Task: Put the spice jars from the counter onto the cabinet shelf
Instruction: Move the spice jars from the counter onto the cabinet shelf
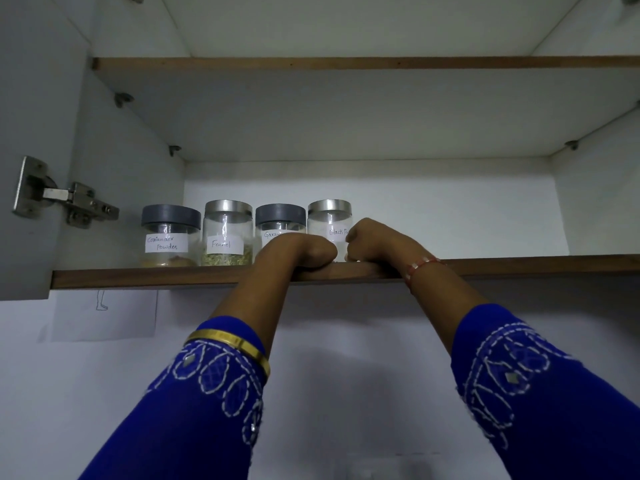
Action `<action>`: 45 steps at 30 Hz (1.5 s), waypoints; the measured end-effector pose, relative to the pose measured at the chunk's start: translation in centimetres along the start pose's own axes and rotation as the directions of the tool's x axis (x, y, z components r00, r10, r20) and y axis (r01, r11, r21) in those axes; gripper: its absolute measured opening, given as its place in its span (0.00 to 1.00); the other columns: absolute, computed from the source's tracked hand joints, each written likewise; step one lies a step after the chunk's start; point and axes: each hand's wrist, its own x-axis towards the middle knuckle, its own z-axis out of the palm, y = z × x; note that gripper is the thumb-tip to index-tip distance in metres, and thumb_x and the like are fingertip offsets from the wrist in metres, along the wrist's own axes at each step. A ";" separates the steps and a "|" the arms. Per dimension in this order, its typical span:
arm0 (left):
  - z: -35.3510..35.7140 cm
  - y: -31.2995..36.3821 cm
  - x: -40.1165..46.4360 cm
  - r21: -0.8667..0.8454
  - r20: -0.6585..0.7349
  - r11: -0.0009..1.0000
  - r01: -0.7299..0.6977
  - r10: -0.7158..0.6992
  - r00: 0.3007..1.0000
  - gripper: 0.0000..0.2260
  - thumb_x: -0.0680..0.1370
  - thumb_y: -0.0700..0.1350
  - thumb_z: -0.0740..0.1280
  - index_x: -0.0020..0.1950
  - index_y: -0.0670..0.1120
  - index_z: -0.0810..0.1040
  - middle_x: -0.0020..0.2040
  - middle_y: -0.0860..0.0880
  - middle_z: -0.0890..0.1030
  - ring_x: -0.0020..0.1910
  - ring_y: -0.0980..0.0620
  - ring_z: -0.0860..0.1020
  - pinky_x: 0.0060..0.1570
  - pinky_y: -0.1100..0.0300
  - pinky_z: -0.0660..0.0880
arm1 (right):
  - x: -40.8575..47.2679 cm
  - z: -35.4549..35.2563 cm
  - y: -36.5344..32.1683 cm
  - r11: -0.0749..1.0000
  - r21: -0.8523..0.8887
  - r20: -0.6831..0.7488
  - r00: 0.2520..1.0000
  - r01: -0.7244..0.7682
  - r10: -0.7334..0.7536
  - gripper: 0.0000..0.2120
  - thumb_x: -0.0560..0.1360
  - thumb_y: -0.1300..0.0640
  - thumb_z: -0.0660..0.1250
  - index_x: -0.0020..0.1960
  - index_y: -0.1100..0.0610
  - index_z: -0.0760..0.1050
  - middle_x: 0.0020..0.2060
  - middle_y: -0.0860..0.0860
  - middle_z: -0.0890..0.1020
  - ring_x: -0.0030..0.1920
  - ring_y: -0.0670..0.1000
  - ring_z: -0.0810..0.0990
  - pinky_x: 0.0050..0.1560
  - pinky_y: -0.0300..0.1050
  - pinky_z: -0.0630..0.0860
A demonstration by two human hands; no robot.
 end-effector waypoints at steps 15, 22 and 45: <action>3.1 -1.0 -1.9 0.209 -0.561 0.964 -0.166 0.257 0.787 0.15 0.79 0.44 0.53 0.50 0.41 0.78 0.52 0.41 0.81 0.50 0.42 0.78 0.44 0.55 0.68 | -2.9 1.9 0.3 0.995 -0.102 -0.434 0.899 0.007 -0.051 0.17 0.79 0.53 0.56 0.42 0.65 0.75 0.48 0.63 0.81 0.49 0.61 0.78 0.40 0.43 0.63; 6.8 -3.0 -4.9 0.291 -0.636 0.900 -0.325 0.436 0.637 0.17 0.80 0.45 0.52 0.62 0.42 0.74 0.62 0.41 0.78 0.63 0.42 0.73 0.67 0.48 0.61 | -9.2 3.5 2.6 0.907 -0.414 -0.418 0.869 0.076 -0.264 0.24 0.78 0.51 0.49 0.60 0.66 0.75 0.58 0.65 0.78 0.59 0.63 0.75 0.61 0.52 0.67; 35.0 -5.4 -33.9 -0.742 0.035 0.633 -0.221 0.365 0.930 0.18 0.81 0.43 0.54 0.68 0.41 0.70 0.72 0.43 0.68 0.74 0.49 0.61 0.75 0.57 0.53 | -53.0 16.7 15.4 0.802 0.140 -0.234 0.768 -0.580 0.596 0.25 0.77 0.47 0.59 0.69 0.59 0.68 0.69 0.56 0.71 0.71 0.54 0.67 0.71 0.54 0.66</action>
